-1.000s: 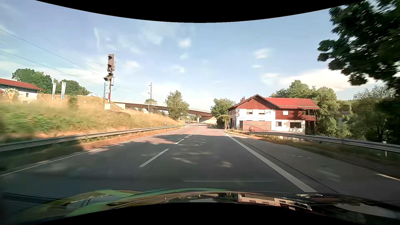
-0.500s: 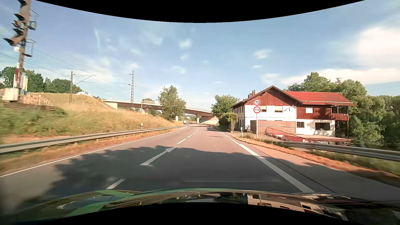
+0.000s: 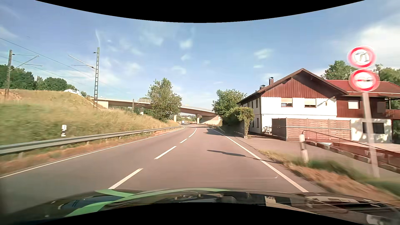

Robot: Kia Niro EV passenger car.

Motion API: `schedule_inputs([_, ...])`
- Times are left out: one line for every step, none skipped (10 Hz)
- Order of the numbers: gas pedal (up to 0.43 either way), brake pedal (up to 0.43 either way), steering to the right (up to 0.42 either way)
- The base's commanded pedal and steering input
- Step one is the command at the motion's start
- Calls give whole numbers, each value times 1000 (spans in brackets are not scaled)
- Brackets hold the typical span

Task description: Follow the waypoints while adhering to traffic rules and regulations

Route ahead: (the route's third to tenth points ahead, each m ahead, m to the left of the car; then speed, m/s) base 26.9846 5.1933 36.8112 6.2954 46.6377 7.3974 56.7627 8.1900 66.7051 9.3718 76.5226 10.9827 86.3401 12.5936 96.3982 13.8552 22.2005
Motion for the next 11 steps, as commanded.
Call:
schedule_inputs([169,0,-9])
schedule_inputs([169,0,-9])
schedule_inputs([169,0,-9])
schedule_inputs([169,0,-9])
schedule_inputs([169,0,-9])
schedule_inputs([169,0,-9])
schedule_inputs([138,0,-9])
schedule_inputs([47,0,-9])
schedule_inputs([47,0,-9])
schedule_inputs([47,0,-9])
schedule_inputs([47,0,-9])
